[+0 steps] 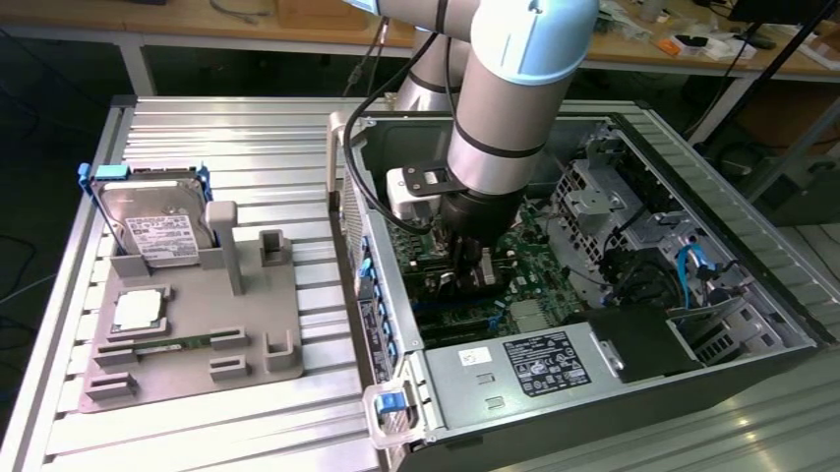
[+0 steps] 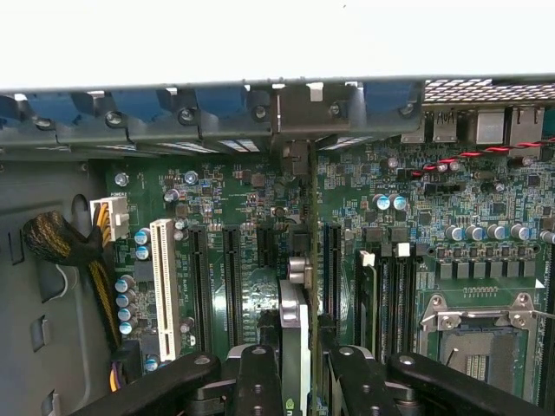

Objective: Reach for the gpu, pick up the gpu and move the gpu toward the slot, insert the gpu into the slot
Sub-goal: 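Insert the gpu into the slot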

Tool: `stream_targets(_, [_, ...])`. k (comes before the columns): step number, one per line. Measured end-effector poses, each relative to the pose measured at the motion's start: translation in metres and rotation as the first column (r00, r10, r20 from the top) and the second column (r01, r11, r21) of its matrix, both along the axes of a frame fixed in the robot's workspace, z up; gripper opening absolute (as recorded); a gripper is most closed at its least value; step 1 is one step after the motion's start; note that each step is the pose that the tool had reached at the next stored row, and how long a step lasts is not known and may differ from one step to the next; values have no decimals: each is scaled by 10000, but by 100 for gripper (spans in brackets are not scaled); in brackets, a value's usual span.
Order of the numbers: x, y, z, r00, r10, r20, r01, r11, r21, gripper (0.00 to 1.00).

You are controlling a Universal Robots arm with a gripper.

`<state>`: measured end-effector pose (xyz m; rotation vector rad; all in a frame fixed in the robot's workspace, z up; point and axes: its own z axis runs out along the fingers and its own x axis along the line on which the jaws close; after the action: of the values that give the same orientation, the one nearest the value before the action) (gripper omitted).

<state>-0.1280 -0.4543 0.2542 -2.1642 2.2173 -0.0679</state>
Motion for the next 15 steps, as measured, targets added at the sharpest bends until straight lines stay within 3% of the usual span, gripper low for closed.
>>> stream_targets(15, [0,0,0,10000,0,0,0,10000,1,27])
